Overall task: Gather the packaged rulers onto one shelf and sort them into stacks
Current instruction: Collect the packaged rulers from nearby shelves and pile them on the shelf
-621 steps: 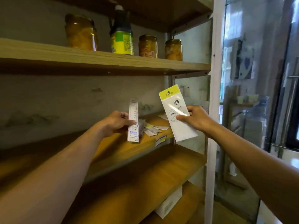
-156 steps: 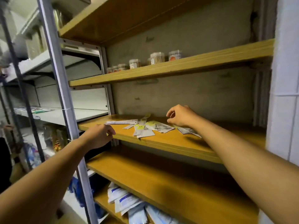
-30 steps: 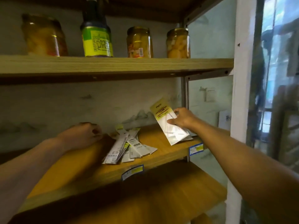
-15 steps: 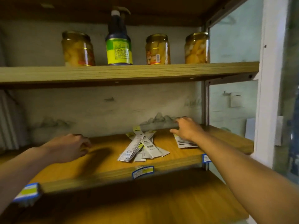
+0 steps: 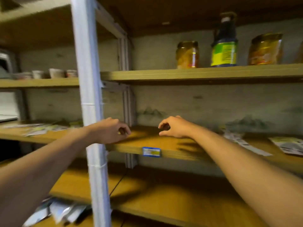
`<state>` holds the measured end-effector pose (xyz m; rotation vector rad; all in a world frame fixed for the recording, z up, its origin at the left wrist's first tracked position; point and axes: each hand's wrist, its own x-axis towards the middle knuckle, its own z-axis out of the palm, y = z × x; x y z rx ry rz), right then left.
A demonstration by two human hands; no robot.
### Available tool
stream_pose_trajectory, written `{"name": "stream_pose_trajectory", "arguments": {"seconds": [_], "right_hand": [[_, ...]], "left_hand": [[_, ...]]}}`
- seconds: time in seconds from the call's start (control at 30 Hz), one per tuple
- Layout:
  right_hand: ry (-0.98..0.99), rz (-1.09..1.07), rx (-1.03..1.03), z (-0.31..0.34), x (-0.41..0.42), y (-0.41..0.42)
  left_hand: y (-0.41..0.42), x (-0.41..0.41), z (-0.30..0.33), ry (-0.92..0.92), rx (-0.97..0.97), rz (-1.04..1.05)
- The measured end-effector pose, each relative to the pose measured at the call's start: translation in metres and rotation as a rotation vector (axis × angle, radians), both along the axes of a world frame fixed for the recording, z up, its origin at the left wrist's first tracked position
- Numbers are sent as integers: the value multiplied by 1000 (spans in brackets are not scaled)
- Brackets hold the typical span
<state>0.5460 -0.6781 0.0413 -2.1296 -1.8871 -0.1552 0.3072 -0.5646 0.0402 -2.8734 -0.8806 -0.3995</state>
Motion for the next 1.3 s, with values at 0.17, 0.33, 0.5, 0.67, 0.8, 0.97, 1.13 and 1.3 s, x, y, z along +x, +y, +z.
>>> {"name": "stream_pose_trajectory", "arguments": {"seconds": [0.17, 0.33, 0.5, 0.67, 0.8, 0.97, 1.13, 1.3], "right_hand": [[29, 228, -21, -13, -119, 55], [113, 403, -90, -22, -223, 101], [115, 428, -60, -30, -286, 153], [138, 380, -38, -54, -303, 193], [83, 321, -7, -60, -315, 239], [29, 312, 50, -53, -338, 307], [108, 226, 106, -50, -330, 376], [180, 117, 92, -58, -317, 434]], "left_hand": [[24, -116, -11, 1, -121, 101], [68, -236, -26, -74, -244, 251], [110, -351, -45, -176, -161, 399], [152, -418, -76, -177, -193, 566], [185, -428, -93, -184, -185, 545], [232, -436, -100, -130, -194, 522], [298, -425, -65, -79, -136, 541], [354, -379, -55, -113, -71, 516]]}}
